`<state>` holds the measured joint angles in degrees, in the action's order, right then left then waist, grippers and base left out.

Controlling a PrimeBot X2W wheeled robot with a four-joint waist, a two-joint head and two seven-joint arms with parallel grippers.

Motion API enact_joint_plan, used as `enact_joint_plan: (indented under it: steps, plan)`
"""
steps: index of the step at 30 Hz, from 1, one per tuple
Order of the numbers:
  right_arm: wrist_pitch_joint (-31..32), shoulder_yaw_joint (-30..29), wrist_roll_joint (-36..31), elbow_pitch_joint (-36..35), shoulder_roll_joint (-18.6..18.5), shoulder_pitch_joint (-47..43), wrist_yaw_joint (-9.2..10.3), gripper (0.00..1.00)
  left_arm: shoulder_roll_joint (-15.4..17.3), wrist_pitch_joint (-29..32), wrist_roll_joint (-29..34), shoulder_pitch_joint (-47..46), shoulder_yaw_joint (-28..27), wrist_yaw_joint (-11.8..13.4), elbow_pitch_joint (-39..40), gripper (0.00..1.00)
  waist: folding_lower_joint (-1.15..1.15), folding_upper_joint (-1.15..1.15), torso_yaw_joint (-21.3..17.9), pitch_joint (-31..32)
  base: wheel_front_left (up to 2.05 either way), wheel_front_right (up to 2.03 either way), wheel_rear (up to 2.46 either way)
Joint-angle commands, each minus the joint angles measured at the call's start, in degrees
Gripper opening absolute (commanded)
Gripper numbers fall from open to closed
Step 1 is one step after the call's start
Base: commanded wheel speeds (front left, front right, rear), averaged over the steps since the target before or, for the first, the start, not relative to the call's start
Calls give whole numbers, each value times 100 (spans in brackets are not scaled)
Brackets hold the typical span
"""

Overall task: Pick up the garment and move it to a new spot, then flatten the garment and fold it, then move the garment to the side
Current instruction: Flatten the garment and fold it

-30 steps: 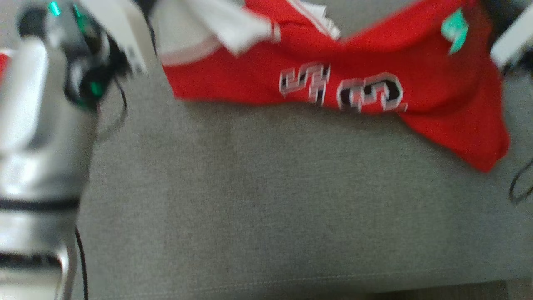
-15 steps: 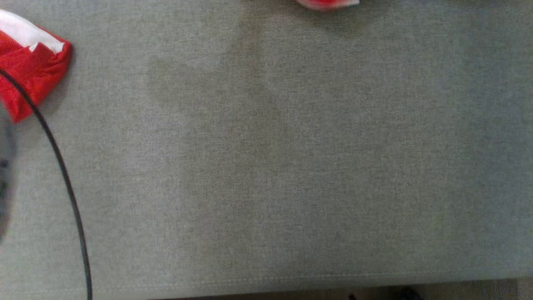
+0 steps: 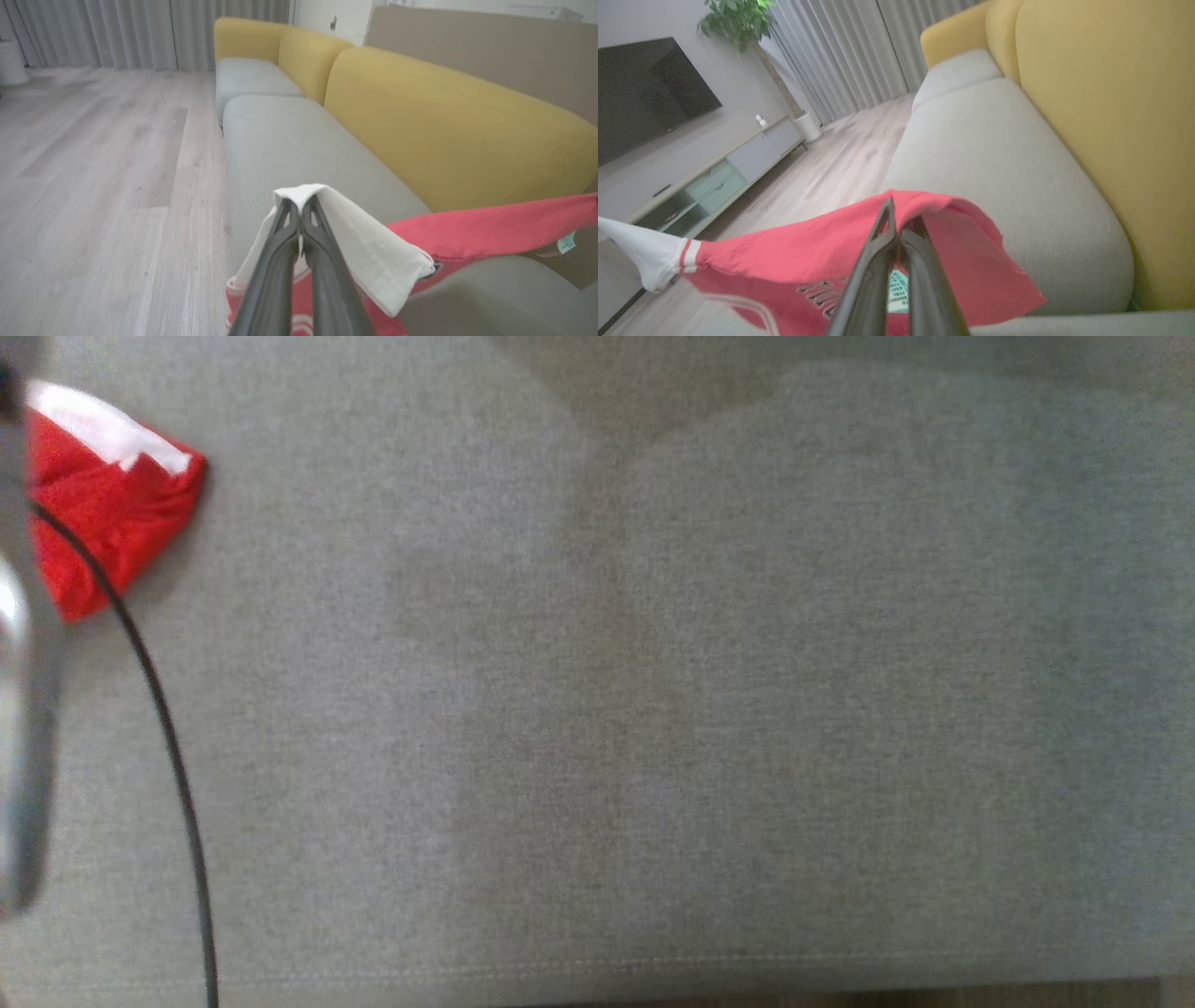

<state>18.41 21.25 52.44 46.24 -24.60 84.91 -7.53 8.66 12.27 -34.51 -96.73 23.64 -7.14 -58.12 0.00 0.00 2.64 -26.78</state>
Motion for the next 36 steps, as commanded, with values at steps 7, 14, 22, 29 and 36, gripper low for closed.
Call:
enact_joint_plan:
  steps: [7, 14, 22, 29, 36]
  plan:
    - [605, 710, 891, -403, -401, -1821, 4, 0, 1008, 1069, -1160, 1650, 1262, -34, 1291, 0, 0, 0, -112, 1202, 0, 0, 0]
    - [1517, 1198, 1714, -805, -848, -3334, 4, 0, 2220, 2790, -2370, 3267, 1941, -34, 2733, 0, 0, 0, -210, 2179, 0, 0, 0]
    - [2680, 1495, 2144, -1009, -1375, -4336, 4, 0, 3325, 4784, -3536, 4566, 2240, 192, 4479, 0, 0, 0, -220, 2718, 0, 0, 0]
    - [3841, 1631, 2323, -1552, -1923, -5068, 4, 0, 4127, 5564, -4324, 5453, 2253, 966, 6291, 0, 0, 0, -199, 2747, 0, 0, 0]
    - [4785, 1459, 2312, -2386, -2530, -5677, 4, 0, 4553, 5773, -4705, 5880, 2204, 1431, 7215, 0, 0, 0, -228, 2503, 0, 0, 0]
